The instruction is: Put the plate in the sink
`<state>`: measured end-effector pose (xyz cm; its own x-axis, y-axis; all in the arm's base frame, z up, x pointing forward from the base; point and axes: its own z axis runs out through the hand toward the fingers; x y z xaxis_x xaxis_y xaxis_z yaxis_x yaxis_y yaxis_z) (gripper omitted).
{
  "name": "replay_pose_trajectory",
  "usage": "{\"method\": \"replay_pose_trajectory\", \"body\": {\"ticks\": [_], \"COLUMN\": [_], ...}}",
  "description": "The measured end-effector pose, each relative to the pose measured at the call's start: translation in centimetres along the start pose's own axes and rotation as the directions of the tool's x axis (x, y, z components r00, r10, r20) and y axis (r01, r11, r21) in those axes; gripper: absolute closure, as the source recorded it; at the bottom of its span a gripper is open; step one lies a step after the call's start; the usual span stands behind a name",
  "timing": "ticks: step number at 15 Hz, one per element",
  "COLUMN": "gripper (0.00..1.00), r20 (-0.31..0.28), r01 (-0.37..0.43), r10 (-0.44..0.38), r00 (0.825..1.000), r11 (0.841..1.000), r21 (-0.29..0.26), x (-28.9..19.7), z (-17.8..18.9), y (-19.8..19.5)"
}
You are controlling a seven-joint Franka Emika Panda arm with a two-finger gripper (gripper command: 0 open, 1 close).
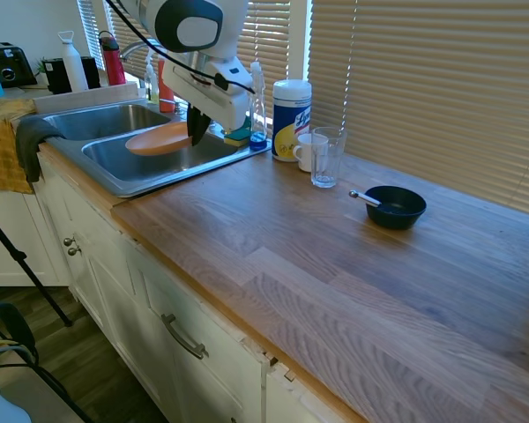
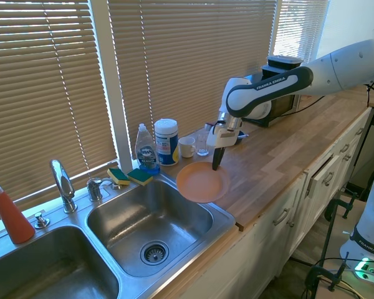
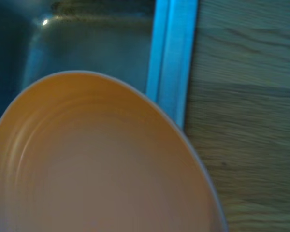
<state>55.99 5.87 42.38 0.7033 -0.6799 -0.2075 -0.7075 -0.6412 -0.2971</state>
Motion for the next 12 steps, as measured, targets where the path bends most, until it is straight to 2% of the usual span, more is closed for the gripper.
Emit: {"method": "replay_pose_trajectory", "body": {"ticks": [5,9,12], "gripper": [1.00,1.00,1.00], "r20": [-0.047,-0.107,-0.150], "r01": [0.033,0.038,0.024], "r10": [-0.037,-0.054,-0.054], "r00": [0.998,0.993,0.987], "r11": [0.996,0.989,0.980], "r21": [-0.085,-0.146,-0.197], "x": [-3.1,-5.6,-6.8], "z": [5.3,11.6,17.7], "y": [-9.3,-15.8,-18.8]}}
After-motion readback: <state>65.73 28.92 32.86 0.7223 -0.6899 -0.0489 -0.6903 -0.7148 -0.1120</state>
